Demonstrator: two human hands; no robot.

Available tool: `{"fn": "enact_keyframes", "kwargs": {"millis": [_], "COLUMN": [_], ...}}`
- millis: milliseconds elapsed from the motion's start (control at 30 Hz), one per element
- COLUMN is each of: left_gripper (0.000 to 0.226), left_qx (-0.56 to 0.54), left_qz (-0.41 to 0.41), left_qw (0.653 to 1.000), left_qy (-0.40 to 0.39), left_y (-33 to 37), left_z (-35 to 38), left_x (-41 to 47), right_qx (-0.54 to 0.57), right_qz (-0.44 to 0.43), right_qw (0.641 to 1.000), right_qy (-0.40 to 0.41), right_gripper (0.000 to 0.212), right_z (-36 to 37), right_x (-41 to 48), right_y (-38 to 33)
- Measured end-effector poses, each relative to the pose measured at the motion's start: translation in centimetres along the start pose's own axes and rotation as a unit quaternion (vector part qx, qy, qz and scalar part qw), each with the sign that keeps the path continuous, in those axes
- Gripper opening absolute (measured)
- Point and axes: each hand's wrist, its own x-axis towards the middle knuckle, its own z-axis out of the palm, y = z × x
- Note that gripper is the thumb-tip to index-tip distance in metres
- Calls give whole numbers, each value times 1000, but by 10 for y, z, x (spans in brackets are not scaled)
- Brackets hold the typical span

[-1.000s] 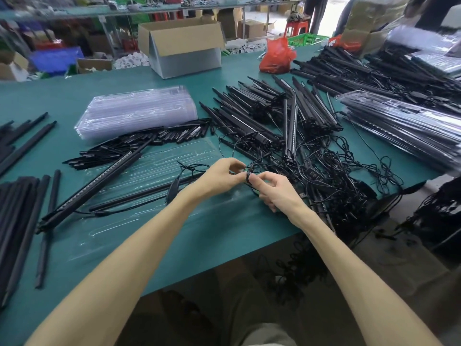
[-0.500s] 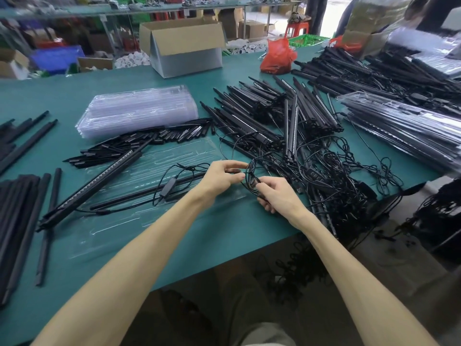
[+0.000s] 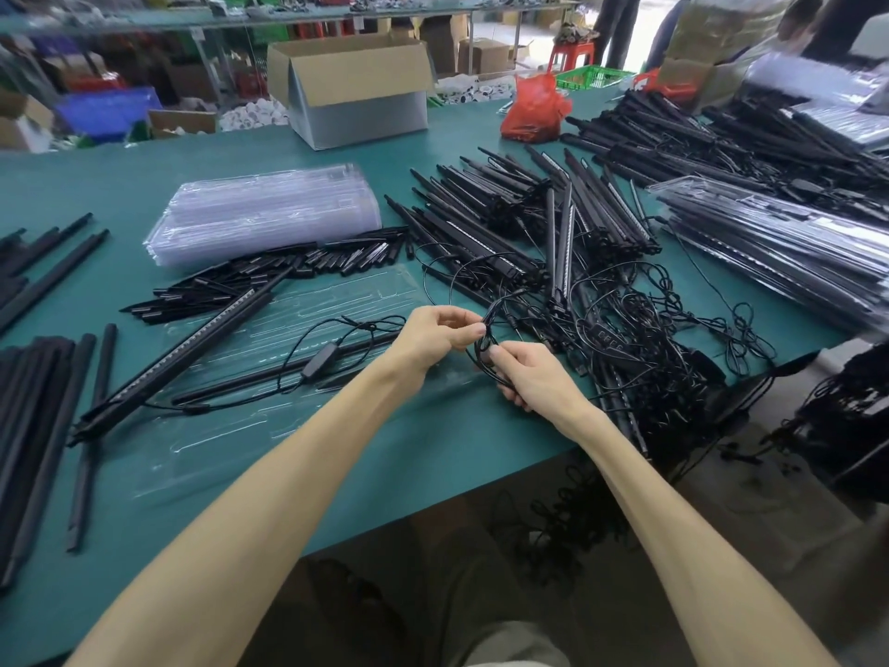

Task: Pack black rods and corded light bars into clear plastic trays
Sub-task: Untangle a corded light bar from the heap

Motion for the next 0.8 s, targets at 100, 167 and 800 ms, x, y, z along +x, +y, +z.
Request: {"fn": "enact_keyframes", "kwargs": {"millis": [100, 167, 800], "left_gripper": [12, 13, 26], "left_qx": [41, 81, 4], "left_qz": [38, 66, 2], "left_qw": [998, 994, 983], "left_qy": [-27, -25, 185], "left_y": [0, -3, 16], "left_z": [-6, -7, -19], "left_x": [-2, -3, -7], "right_qx": [-30, -60, 36], "right_qz": [-21, -27, -47], "right_qw": [999, 998, 997], "right_qy": [14, 13, 47], "right_gripper": [41, 39, 45], "right_z": [2, 2, 6], "right_x": [4, 8, 0], "right_y": [2, 3, 6]}}
